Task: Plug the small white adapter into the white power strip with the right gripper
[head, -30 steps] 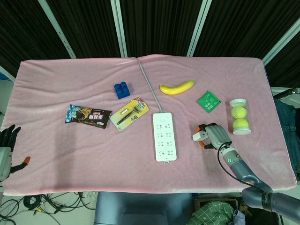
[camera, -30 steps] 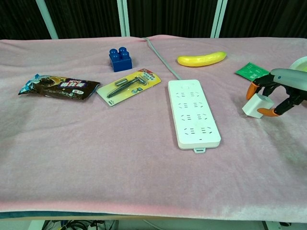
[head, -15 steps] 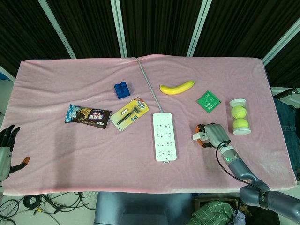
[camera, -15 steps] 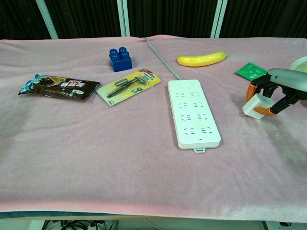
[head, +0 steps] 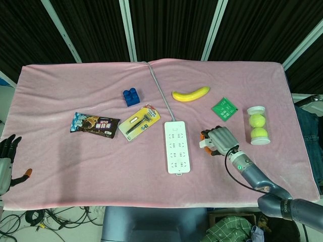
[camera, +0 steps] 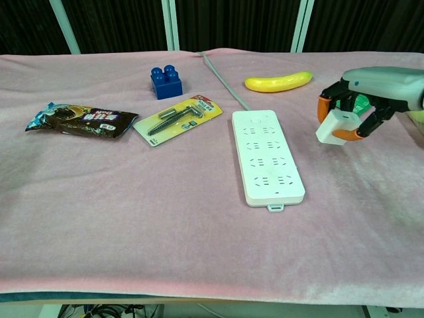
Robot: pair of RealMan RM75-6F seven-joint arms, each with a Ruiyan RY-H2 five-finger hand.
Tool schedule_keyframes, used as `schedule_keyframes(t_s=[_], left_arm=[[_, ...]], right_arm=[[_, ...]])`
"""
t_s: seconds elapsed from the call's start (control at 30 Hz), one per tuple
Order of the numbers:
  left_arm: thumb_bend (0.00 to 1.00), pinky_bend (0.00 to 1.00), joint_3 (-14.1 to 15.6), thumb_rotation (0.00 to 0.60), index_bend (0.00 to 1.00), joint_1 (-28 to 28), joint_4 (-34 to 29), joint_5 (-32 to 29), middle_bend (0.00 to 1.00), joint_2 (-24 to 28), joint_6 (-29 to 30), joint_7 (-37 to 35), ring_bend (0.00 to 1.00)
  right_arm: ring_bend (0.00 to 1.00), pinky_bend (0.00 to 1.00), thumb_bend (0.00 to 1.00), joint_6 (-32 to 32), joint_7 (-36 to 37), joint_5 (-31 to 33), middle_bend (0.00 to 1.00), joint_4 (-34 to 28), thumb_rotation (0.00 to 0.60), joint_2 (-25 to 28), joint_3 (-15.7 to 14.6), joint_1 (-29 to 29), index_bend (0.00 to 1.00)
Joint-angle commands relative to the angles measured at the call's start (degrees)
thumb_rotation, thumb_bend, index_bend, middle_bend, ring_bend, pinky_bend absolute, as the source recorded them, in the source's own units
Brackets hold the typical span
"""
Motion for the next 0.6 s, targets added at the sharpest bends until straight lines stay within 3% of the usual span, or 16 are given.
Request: schedule_keyframes(t_s=[0.03,0.27,0.6], left_arm=[[0.24,0.00,0.04,0.600,0.01,0.01,-0.11,0.04,0.00,0.14,-0.07,-0.23,0.00],[0.24,0.00,0.12,0.600,0.01,0.09,-0.23,0.13,0.00,0.46,-0.14,-0.90,0.00],[0.24,0.00,-0.01,0.600,0.01,0.12,-0.42,-0.51,0.00,0.77,-0.48,-1.35,0.00]], right_arm=[[0.52,0.36,0.42,-4.57,-6.85,3.29,0.52,-5.72,0.600,3.51,1.54,4.38,0.54],[0.53,0.36,0.42,-9.60,-15.07,15.64,0.54,-11.52,0.600,5.28,2.87,10.92,0.54],[0.54,0.38,0.42,-7.61,-22.83,33.99,0.55,-14.50,0.600,4.73,-0.19,19.06,0.54]])
